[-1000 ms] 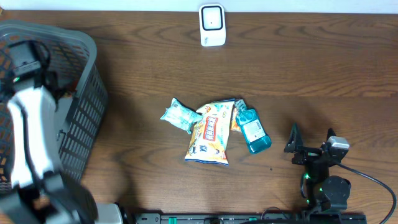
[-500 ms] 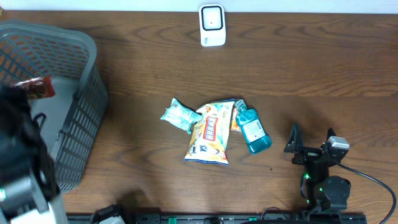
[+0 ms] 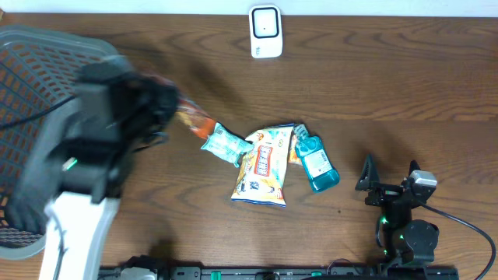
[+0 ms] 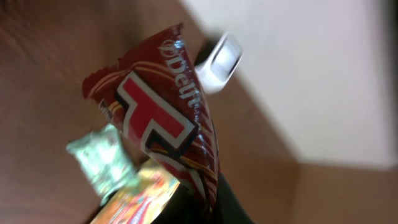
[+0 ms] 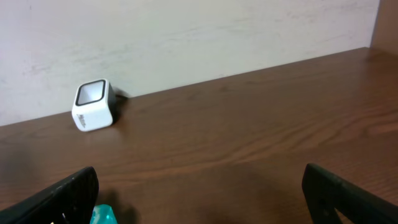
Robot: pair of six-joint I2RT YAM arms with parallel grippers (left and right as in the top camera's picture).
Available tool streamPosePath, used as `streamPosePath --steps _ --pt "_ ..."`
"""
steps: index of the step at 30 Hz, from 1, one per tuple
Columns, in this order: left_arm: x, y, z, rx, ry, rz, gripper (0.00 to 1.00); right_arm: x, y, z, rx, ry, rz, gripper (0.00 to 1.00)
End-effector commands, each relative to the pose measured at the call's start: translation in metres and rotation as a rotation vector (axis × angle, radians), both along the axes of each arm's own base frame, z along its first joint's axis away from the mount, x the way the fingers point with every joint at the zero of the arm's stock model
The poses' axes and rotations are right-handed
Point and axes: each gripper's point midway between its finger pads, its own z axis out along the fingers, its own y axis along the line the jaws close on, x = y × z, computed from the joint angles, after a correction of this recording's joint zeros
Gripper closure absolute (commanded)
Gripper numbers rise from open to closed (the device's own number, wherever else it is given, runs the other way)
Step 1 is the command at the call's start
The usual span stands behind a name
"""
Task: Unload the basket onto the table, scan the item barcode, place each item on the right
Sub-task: 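Carry the red bar over and drop it onto the item pile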
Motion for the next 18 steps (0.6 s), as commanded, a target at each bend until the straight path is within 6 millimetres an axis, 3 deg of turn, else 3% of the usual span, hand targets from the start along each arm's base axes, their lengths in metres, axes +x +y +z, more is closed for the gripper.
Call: streamPosePath --steps 1,10,15,18 --pt "0.010 -0.035 -0.049 0.132 0.109 -0.112 0.93 0.000 0.002 -0.002 0.007 0.006 0.006 0.01" --pt "0.024 -0.135 -0.172 0.237 0.332 -0.342 0.93 0.000 0.002 -0.002 0.007 0.006 0.006 0.01" --pt "0.009 -0.188 -0.214 0.253 0.364 -0.462 0.93 0.000 0.002 -0.002 0.007 0.005 0.006 0.01" --pt "-0.004 -0.208 -0.228 0.270 0.372 -0.515 0.93 0.000 0.002 -0.002 0.007 0.006 0.006 0.01"
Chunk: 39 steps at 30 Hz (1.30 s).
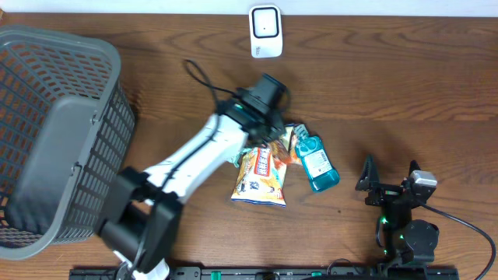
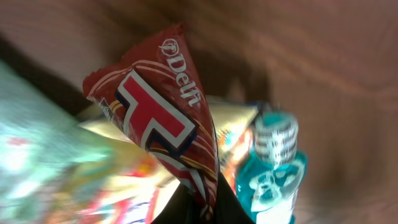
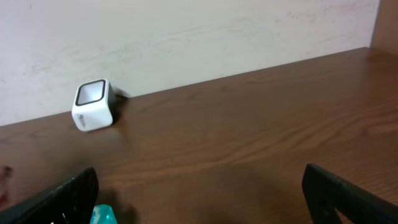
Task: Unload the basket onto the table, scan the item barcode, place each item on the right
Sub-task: 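Carry the red bar over and drop it onto the item pile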
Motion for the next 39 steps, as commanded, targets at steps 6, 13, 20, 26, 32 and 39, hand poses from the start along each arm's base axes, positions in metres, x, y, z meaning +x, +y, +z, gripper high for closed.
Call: streamPosePath --steps 6,13,20,26,32,39 --pt "-0.031 -0.033 -0.016 0.073 -0.025 -0.114 0.72 0.000 0.002 -0.002 0.007 0.005 0.006 0.01" --pt "-0.035 -0.036 -0.016 0.137 -0.082 -0.124 0.05 0.000 0.002 -0.002 0.007 0.006 0.006 0.01" --pt "-0.035 -0.023 -0.015 0.196 -0.095 -0.106 0.02 0.000 0.002 -0.002 0.007 0.005 0.006 0.01" --pt "-0.025 -0.004 0.010 0.278 -0.197 -0.113 0.02 0.000 0.002 -0.002 0.007 0.005 0.006 0.01" --pt "-0.016 -0.001 0.042 0.288 -0.314 -0.196 0.02 0.000 0.002 -0.002 0.007 0.005 0.006 0.01" --pt "-0.004 0.020 0.096 0.392 -0.512 -0.249 0.02 0.000 0.002 -0.002 0.007 0.006 0.006 0.01"
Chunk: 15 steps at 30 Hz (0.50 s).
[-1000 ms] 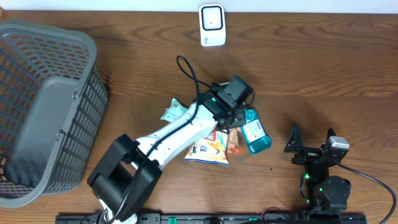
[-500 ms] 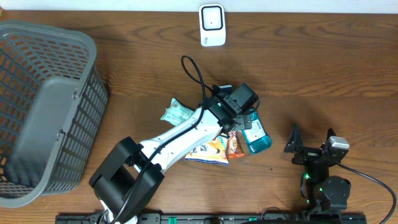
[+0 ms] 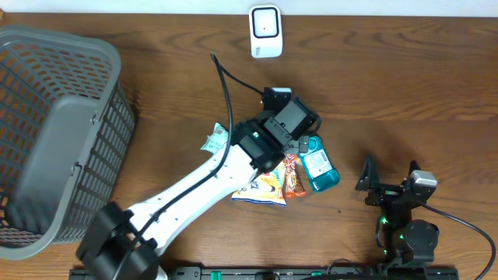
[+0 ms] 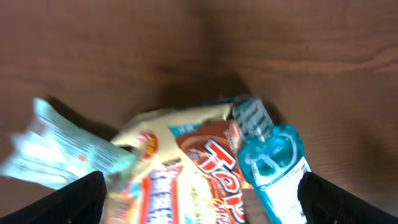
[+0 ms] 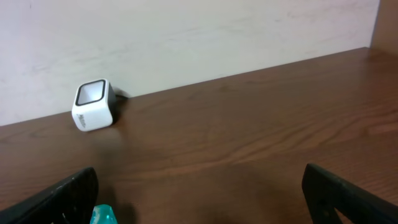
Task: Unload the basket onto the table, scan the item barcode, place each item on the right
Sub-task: 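Carry the red bar over and drop it onto the item pile, then withdraw the left arm to rest and move the right arm forward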
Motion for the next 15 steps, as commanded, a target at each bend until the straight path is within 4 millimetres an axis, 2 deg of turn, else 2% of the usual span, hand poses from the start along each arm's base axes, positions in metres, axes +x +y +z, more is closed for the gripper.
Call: streamPosePath --steps 1,6,8,11,15 --pt "0.012 0.023 0.036 0.116 -0.156 -0.040 0.02 0.000 0.002 -0.002 0.007 0.005 0.006 0.01" --pt "0.005 0.034 0.071 0.160 -0.241 -0.133 0.02 0.000 0.002 -0.002 0.007 0.006 0.006 0.01" --pt "0.003 0.045 0.087 0.217 -0.289 -0.169 0.02 0.000 0.002 -0.002 0.007 0.005 0.006 0.01" --pt "0.003 0.073 0.122 0.325 -0.402 -0.139 0.02 0.000 0.002 -0.002 0.007 0.005 0.006 0.01" --pt "0.000 0.135 0.198 0.519 -0.628 0.048 0.02 0.000 0.002 -0.002 0.007 0.005 0.006 0.01"
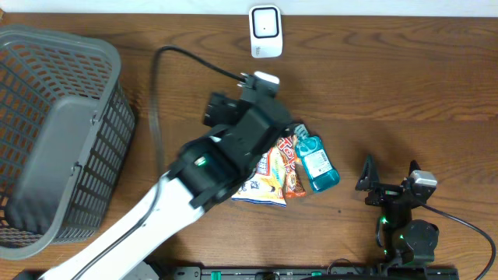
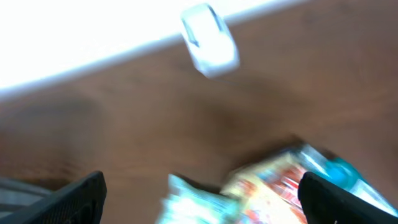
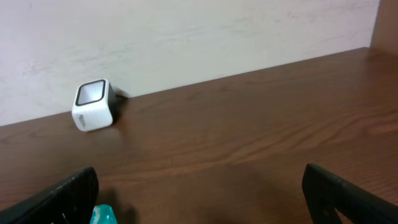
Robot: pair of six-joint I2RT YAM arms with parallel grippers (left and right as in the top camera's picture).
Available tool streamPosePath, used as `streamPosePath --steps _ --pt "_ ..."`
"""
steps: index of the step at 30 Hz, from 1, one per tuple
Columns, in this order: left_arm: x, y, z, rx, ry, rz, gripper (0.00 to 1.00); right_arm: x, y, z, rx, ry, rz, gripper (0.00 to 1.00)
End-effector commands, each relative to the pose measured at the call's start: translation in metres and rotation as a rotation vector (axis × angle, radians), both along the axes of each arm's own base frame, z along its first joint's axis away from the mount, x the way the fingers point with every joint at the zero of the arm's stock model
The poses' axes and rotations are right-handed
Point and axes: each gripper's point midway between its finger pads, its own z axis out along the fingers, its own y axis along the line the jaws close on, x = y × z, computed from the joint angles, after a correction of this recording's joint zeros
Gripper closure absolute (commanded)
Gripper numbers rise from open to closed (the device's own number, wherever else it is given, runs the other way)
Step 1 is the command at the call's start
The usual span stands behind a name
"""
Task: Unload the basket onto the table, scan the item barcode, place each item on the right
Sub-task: 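Withdraw the left arm to rest and move the right arm forward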
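The red snack bar (image 1: 289,168) lies on the pile in the middle of the table, between a yellow chips packet (image 1: 261,185) and a blue bottle (image 1: 316,163). The white scanner (image 1: 265,31) stands at the far edge, also in the left wrist view as the scanner (image 2: 208,38). My left arm (image 1: 226,152) reaches over the pile's left side. In its blurred wrist view my left gripper (image 2: 199,196) is open and holds nothing, above a mint packet (image 2: 193,202). My right gripper (image 3: 202,190) is open and rests at the near right.
A grey mesh basket (image 1: 54,132) fills the left end of the table. The right arm's base (image 1: 401,214) sits at the front right. A black cable (image 1: 167,62) loops from the left wrist across the table behind the pile.
My left gripper, still open, has drawn back from right over the pile; its view now takes in the scanner and the far edge. The snack bar lies where it was.
My left gripper was shut on the red snack bar near the basket. Then it held the bar over the pile. Then it was open with the bar lying beside the blue bottle, and now it stands back from the pile. The right arm stayed still.
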Motion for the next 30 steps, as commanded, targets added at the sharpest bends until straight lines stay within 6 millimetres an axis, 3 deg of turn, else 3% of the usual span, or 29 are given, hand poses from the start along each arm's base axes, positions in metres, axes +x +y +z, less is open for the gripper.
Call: streamPosePath --steps 1,4,7,10,13,17,18,21,25,30 --pt "-0.003 0.073 0.080 0.214 -0.283 0.223 0.02 0.000 0.002 -0.002 0.007 0.005 0.006 0.01" --pt "-0.011 0.103 0.139 0.191 -0.450 0.325 0.02 0.000 0.002 -0.002 0.007 0.005 0.006 0.01" --pt "-0.024 0.133 0.208 0.034 -0.656 0.414 0.02 0.000 0.002 -0.002 0.007 0.005 0.006 0.01" --pt "-0.039 0.158 0.253 -0.072 -0.813 0.467 0.02 0.000 0.002 -0.001 0.007 0.005 0.006 0.01" --pt "-0.053 0.176 0.283 -0.094 -0.925 0.486 0.02 0.000 0.002 -0.001 0.007 0.005 0.006 0.01" --pt "-0.056 0.188 0.288 0.120 -0.916 0.484 0.02 0.000 -0.003 -0.001 0.005 0.001 -0.018 0.01" --pt "-0.052 0.188 0.283 0.270 -0.873 0.452 0.02 -0.001 -0.011 0.000 0.001 -0.003 -0.070 0.01" --pt "-0.048 0.185 0.279 0.336 -0.859 0.394 0.02 -0.001 -0.011 0.001 0.001 -0.005 -0.069 0.01" --pt "-0.041 0.176 0.250 0.446 -0.749 0.255 0.02 0.000 -0.005 0.000 0.005 -0.003 -0.032 0.01" --pt "-0.055 0.168 0.203 0.349 -0.620 0.032 0.02 0.000 0.024 -0.002 0.030 0.005 0.134 0.01"
